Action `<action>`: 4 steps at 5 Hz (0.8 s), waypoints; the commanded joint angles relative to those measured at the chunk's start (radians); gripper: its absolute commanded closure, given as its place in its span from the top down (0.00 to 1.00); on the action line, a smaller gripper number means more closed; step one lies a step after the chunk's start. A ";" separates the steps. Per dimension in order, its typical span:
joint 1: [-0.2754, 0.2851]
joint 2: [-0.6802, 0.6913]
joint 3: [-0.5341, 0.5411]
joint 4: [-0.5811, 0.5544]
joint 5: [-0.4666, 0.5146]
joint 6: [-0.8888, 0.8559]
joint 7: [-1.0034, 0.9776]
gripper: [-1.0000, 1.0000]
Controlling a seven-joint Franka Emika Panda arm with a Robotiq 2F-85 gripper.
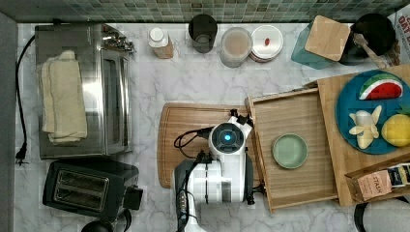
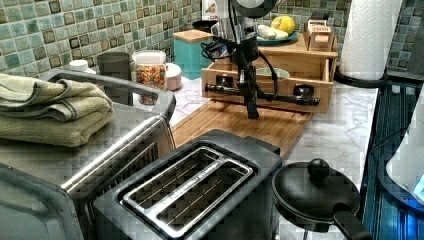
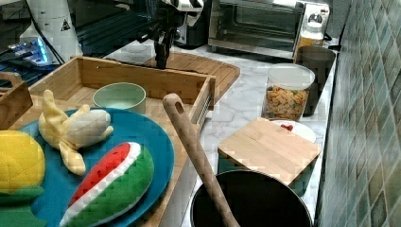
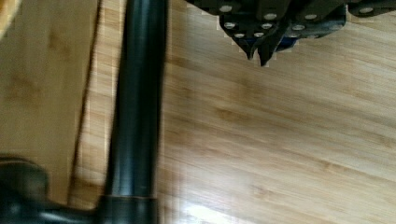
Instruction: Close the drawer.
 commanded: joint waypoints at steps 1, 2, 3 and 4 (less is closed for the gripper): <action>-0.051 -0.020 -0.064 0.066 -0.009 0.014 -0.078 0.00; -0.065 -0.016 -0.079 0.076 -0.013 0.031 -0.115 0.00; -0.068 -0.019 -0.129 0.095 0.006 0.030 -0.162 0.00; -0.117 -0.020 -0.135 0.114 0.004 0.044 -0.198 0.00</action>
